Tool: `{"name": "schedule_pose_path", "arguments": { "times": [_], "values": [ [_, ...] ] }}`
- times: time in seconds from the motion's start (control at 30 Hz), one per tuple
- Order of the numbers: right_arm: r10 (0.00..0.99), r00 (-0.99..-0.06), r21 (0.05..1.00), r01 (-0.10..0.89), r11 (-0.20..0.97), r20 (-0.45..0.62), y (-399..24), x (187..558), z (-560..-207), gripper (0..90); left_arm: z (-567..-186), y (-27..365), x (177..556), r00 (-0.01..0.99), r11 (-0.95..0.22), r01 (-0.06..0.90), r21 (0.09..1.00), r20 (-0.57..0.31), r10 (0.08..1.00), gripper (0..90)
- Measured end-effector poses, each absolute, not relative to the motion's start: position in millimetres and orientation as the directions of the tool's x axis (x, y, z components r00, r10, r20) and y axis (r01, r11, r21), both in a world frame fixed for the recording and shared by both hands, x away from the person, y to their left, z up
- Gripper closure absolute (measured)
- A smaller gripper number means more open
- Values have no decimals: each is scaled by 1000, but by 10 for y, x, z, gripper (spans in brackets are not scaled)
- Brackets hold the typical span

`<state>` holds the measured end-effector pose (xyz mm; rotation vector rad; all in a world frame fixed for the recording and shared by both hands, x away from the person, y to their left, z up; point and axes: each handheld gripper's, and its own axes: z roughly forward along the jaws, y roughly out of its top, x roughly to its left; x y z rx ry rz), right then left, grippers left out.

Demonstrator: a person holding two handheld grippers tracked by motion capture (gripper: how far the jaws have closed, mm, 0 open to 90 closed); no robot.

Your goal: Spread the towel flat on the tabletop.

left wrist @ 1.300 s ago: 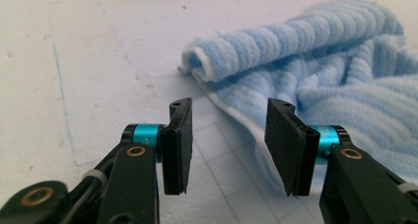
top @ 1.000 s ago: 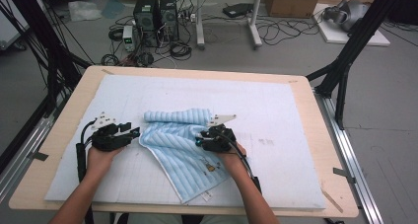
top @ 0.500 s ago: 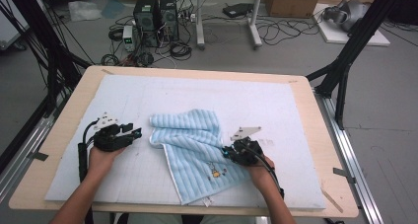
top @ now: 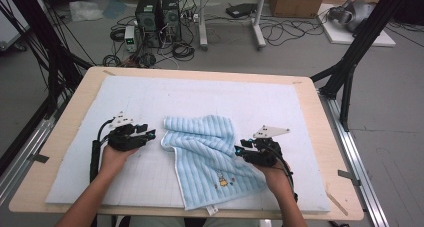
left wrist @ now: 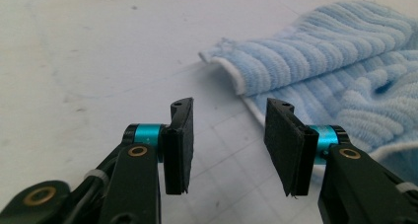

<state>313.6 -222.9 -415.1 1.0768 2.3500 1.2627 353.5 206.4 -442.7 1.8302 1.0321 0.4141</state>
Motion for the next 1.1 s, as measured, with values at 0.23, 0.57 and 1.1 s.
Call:
{"name": "schedule_pose_path", "arguments": {
  "times": [0.23, 0.57, 1.1],
  "values": [
    [759, -645, 826, 471, 308, 85, -2191, 3264, -4151, 550, -4497, 1745, 3674, 612, -260, 514, 818, -137, 778, 556],
    [833, -551, 822, 498, 276, 54, -1971, 3750, -4162, 496, -4449, 1682, 3575, 704, -425, 485, 764, -52, 709, 856],
    [733, -660, 648, 488, 584, -164, -1644, 3768, -4279, 858, -4436, 2046, 3231, 741, -418, 523, 743, -154, 654, 857]
  ]
}}
